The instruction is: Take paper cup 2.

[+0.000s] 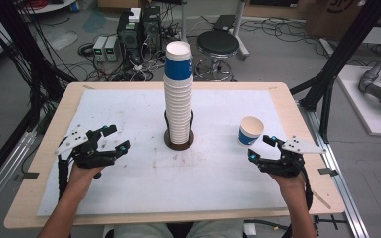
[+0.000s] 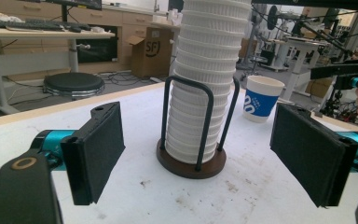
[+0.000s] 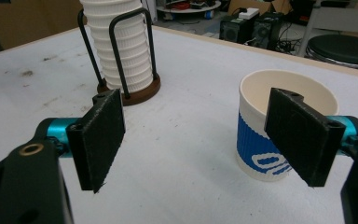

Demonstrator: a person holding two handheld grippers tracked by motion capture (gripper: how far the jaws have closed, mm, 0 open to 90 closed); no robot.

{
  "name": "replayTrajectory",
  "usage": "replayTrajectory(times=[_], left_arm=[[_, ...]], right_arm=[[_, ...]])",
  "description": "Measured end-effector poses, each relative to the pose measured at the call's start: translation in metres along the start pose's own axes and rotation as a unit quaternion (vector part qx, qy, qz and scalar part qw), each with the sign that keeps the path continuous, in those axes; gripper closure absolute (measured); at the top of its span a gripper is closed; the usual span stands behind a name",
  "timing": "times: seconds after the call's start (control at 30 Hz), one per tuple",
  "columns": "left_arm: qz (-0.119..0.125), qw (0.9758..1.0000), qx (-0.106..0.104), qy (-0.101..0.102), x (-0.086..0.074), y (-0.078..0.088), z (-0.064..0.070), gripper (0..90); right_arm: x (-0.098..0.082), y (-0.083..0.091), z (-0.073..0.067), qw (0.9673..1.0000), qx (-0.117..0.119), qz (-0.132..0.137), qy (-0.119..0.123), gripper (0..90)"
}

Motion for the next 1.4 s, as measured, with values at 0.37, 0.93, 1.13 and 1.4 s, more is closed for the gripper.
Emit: replayTrajectory(times=[0.37,0.93,1.13,1.4], left_arm=[[0.001,0.9993,-0.032,0.022,0.023,-0.006,0.008,16.4],[-0.015,0.9951,-0.094,-0.028,0.139,-0.045,0.024,16.4],[-0.032,0.9935,-0.102,-0.038,0.170,-0.066,0.028,16.4],[-0.041,0.9911,-0.113,-0.056,0.206,-0.093,0.038,16.3]], right_arm=[[-0.002,-0.002,0.000,0.9999,0.008,-0.012,-0.001,20.7],[0.000,-0.008,-0.001,0.9992,0.030,-0.025,-0.005,20.7],[0.000,-0.006,-0.002,0.9991,0.036,-0.023,-0.006,20.7],[-0.001,-0.006,-0.002,0.9988,0.041,-0.024,-0.012,20.7]])
Point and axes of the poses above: each handheld gripper's, and its own axes: y roughly backward along the jaws, x roughly out of its top, z roughly to its right, the point moved 3 cm from there along -y, roughly forward along the jaws, and after that the axes turned 10 degrees about x, right-handed, at the moved point
